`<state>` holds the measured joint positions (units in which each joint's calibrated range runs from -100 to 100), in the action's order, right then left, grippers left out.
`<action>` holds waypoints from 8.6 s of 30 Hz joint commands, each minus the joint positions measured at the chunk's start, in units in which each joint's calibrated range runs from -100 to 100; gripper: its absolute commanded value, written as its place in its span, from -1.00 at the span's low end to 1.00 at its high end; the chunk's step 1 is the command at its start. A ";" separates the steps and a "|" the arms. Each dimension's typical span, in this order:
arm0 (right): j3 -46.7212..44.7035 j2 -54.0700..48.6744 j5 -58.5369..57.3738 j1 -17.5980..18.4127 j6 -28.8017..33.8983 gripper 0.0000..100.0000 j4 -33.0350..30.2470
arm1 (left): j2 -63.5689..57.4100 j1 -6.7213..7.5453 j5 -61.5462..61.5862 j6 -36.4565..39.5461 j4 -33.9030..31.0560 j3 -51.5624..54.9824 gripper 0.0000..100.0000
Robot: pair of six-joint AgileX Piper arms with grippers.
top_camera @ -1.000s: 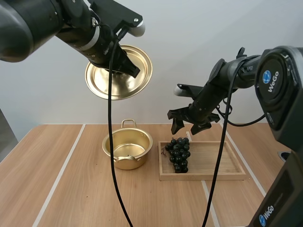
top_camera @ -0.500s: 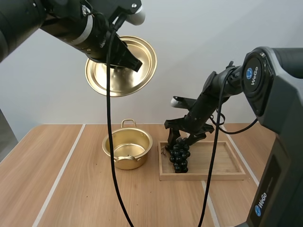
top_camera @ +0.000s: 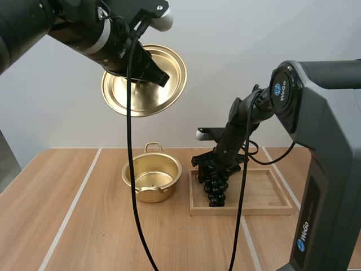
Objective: Open the pot, put the grape inside, and close it
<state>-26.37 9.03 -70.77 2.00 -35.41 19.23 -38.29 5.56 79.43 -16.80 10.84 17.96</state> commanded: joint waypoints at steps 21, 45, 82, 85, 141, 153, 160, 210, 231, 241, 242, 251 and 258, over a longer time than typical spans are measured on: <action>3.32 -1.58 1.36 0.02 -1.63 -1.00 6.05 | -1.20 0.17 -0.36 0.60 1.28 -0.49 -1.00; 23.99 -15.79 -15.18 3.70 -4.38 -1.00 14.35 | -12.67 0.17 -3.87 0.70 1.28 -9.51 -1.00; 24.29 1.19 -15.14 12.00 -8.05 -1.00 12.99 | -12.46 -3.03 1.28 3.28 2.45 -19.50 -1.00; 24.29 1.30 -16.98 12.00 -7.74 -1.00 12.56 | -12.46 -3.03 1.28 3.28 2.45 -19.50 -1.00; 24.29 15.26 -14.42 12.00 -7.42 1.00 12.27 | -11.91 -3.03 3.24 3.28 2.20 -19.50 -1.00; 27.88 14.25 -20.02 12.00 -7.45 1.00 12.37 | -11.91 -3.03 3.24 2.61 2.22 -19.50 -1.00; 31.84 8.42 -21.27 12.00 -7.45 1.00 12.54 | -11.91 -3.03 3.24 2.61 2.22 -19.50 -1.00; 0.60 -45.46 -7.77 -8.37 -3.85 -1.00 1.41 | 0.37 -3.03 -6.30 0.41 5.14 -2.97 -1.00; -4.01 -51.54 -3.87 -8.53 -2.58 -1.00 4.04 | 15.83 -2.89 -32.51 -6.64 12.83 21.73 -1.00; -4.01 -51.54 -3.87 -8.53 -2.58 -1.00 4.04 | 22.18 -2.89 -31.34 -6.64 12.83 21.81 -1.00; -4.01 -51.54 -3.87 -8.53 -2.58 -1.00 4.04 | 22.75 -2.89 -31.34 -6.64 12.83 21.81 -1.00; -4.01 -51.54 -3.89 -8.53 -2.81 -1.00 4.04 | 27.43 -2.89 -31.71 -7.17 12.83 22.10 -1.00; -4.01 -51.54 -3.89 -8.53 -2.81 -1.00 4.04 | 30.80 -2.89 -32.35 -7.93 12.83 22.10 -1.00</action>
<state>-30.15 -41.71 -75.63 -6.29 -38.09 23.05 -8.14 2.60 48.75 -24.19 22.53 40.08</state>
